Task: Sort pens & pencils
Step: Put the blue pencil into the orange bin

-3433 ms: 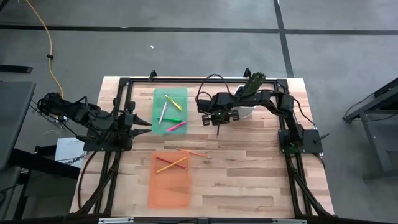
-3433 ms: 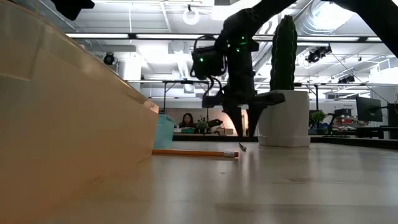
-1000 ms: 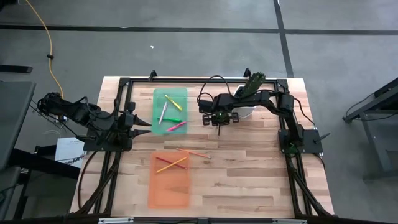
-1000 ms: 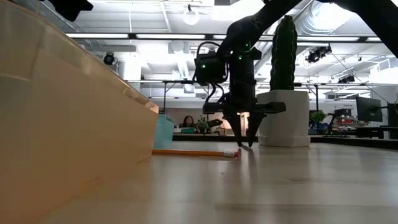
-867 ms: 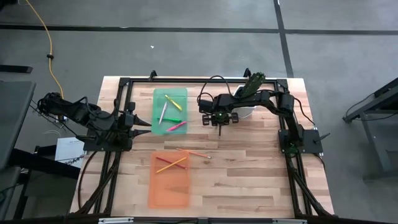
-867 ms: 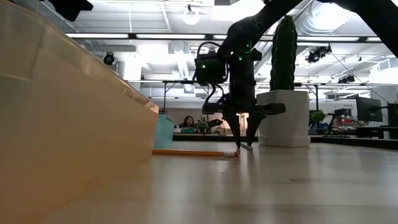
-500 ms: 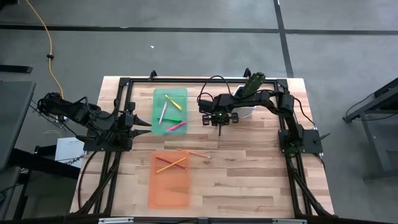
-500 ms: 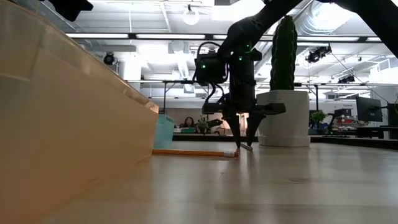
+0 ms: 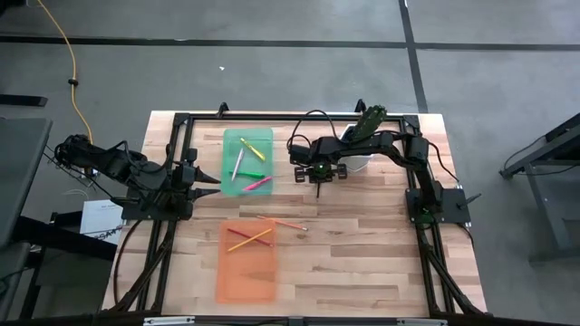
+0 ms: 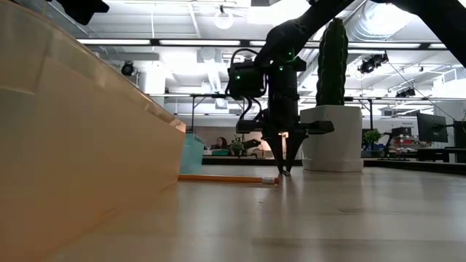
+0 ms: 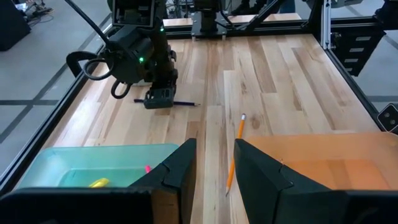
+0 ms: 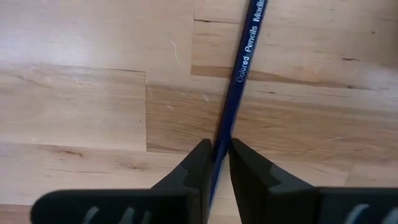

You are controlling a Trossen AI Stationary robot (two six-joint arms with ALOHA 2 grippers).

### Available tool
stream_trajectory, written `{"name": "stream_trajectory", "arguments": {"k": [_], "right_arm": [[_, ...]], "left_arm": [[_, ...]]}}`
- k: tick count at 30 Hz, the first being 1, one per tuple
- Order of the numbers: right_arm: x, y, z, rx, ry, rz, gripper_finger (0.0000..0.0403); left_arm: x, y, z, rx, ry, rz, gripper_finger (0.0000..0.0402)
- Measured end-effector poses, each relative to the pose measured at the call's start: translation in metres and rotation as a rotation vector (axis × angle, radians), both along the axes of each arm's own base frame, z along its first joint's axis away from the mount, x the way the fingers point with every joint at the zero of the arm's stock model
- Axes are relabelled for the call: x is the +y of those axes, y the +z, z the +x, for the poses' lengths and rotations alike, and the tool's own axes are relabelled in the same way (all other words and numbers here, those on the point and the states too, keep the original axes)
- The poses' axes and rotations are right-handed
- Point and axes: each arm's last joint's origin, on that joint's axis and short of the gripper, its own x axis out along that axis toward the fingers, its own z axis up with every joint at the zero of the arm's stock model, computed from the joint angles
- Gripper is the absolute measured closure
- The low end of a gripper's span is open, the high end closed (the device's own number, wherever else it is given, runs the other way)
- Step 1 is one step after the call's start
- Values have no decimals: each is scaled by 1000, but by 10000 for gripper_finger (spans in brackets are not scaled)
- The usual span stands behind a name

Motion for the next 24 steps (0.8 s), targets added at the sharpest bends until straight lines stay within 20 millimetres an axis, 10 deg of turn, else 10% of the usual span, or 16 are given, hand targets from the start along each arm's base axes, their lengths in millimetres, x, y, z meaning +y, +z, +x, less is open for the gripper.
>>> {"name": "stream_trajectory", "arguments": {"k": [24], "right_arm": [[-4, 11, 12, -68, 34, -58, 391]], "left_arm": [[0, 0, 0, 0, 0, 1, 305]]}}
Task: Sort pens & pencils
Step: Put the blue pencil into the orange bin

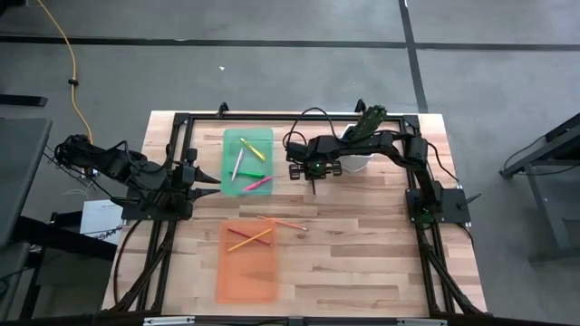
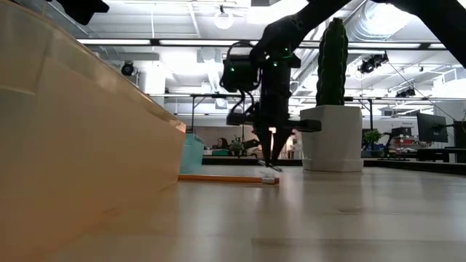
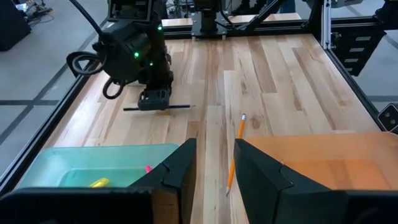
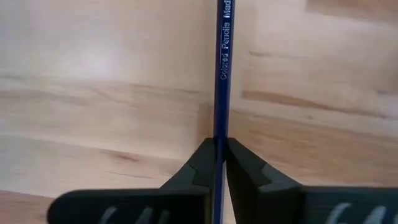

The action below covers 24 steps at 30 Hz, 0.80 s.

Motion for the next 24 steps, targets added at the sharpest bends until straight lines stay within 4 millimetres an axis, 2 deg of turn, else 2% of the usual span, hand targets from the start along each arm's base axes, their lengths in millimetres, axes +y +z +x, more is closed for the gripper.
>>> {"name": "stream_trajectory", "arguments": {"k": [15, 24], "right_arm": [[-5, 29, 18, -96, 45, -92, 391], [-7, 56, 32, -182, 92, -167, 391]], "left_arm": [[0, 0, 0, 1, -1, 3, 305], [0, 0, 0, 0, 1, 0, 305]]}}
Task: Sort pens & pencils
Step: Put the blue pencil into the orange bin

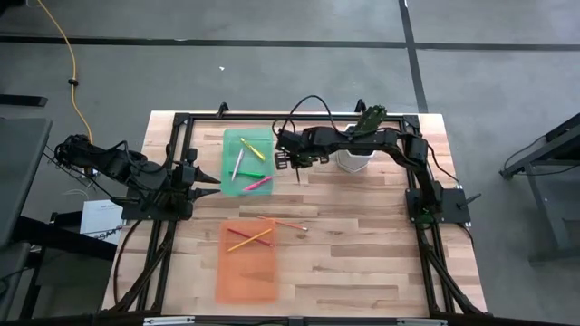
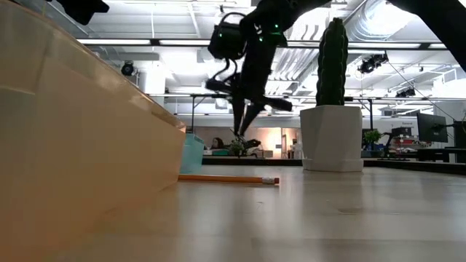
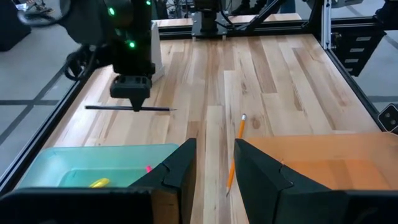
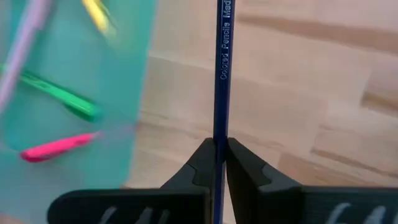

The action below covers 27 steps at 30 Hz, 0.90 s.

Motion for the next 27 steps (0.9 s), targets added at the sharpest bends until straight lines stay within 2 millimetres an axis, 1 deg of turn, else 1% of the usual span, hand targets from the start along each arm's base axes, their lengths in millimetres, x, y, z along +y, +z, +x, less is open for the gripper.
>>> {"name": "stream_trajectory", "arguments": {"k": [13, 21, 27], "right_arm": [[-4, 48, 18, -153, 77, -122, 391], [6, 73, 31, -283, 149, -188, 391], [20, 89, 39, -357, 217, -222, 391]], "left_arm": [[0, 0, 0, -2, 9, -2, 305], [0, 0, 0, -6, 14, -13, 305], [0, 0, 0, -9, 21, -27, 305]]}}
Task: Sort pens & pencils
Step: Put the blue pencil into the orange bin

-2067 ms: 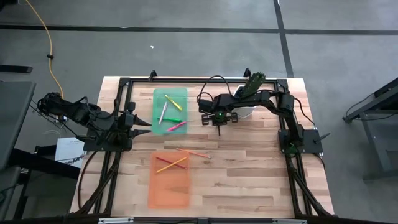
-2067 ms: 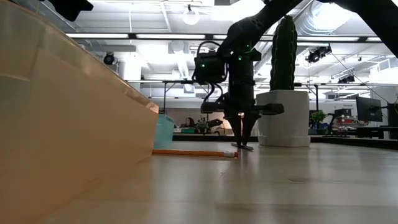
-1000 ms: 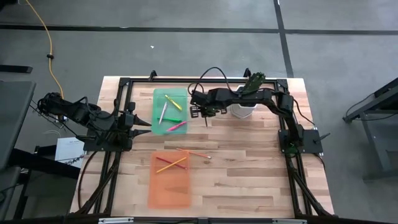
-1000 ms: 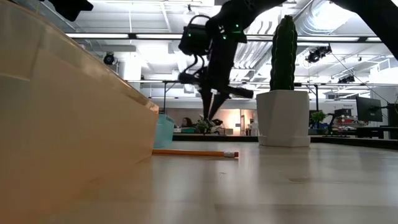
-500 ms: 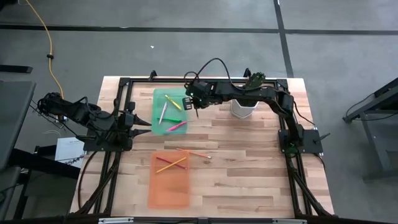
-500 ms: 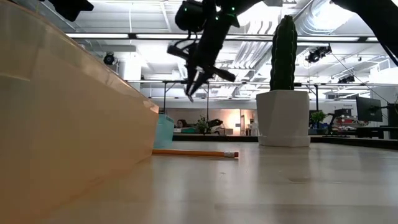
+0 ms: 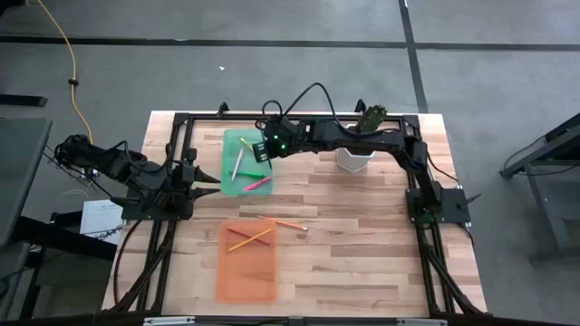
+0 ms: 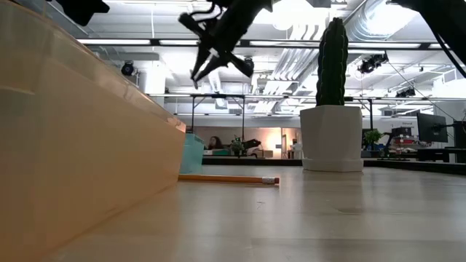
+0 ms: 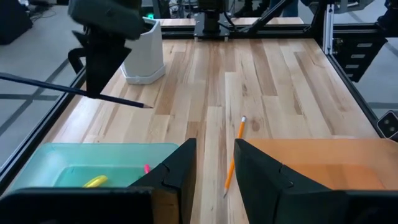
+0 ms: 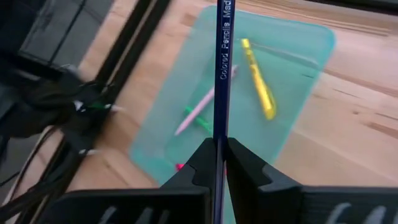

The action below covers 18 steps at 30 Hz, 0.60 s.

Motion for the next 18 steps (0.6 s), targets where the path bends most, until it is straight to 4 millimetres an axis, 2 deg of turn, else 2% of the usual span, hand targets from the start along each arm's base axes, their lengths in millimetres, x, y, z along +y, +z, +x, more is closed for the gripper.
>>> {"name": "stream_trajectory", "arguments": {"k": [18], "right_arm": [[77, 46, 15, -189, 306, -97, 391]], "left_arm": [[-1, 3, 2, -48, 4, -103, 305]]}}
